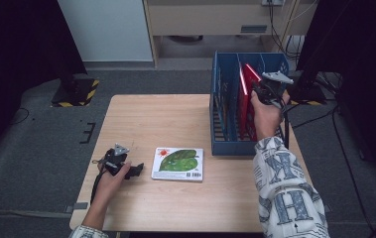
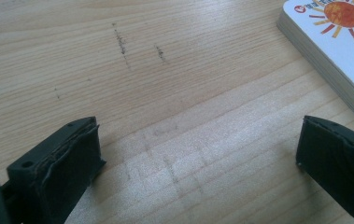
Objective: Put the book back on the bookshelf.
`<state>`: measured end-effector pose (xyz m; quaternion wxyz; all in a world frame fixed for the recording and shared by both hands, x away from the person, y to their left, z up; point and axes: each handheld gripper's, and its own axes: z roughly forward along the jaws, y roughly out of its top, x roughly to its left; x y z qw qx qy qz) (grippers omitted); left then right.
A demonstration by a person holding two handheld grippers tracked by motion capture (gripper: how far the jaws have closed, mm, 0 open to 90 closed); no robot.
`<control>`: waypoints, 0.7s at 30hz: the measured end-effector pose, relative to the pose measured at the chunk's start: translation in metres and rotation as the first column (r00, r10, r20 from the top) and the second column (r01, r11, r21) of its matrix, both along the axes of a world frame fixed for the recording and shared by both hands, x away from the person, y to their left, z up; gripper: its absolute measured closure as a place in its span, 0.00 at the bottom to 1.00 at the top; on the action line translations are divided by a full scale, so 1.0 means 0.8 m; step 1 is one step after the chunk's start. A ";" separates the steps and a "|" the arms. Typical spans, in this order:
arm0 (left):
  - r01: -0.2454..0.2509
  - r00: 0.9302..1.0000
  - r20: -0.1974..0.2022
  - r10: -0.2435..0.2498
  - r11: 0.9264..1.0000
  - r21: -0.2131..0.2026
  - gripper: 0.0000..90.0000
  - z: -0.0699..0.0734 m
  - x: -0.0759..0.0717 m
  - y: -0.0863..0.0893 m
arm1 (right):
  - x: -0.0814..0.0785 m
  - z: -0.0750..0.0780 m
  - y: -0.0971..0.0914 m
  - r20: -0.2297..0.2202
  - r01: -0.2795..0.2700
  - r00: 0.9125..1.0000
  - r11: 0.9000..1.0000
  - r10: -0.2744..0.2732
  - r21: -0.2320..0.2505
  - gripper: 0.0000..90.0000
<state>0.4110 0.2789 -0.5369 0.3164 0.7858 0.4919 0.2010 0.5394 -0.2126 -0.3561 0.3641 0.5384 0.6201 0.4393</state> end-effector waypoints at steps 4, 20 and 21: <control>0.000 1.000 0.000 0.000 1.000 0.000 0.00 0.000 0.000 0.000 | -0.004 0.002 0.000 -0.018 -0.010 1.000 1.000 0.010 -0.014 0.87; 0.000 1.000 0.000 0.000 1.000 0.000 0.00 0.000 0.000 0.000 | -0.015 0.005 -0.005 -0.076 -0.032 0.997 0.999 0.030 -0.031 0.86; 0.000 1.000 0.000 0.000 1.000 0.000 0.00 0.000 0.000 0.000 | -0.015 0.005 -0.006 -0.080 -0.033 0.996 0.999 0.030 -0.033 0.86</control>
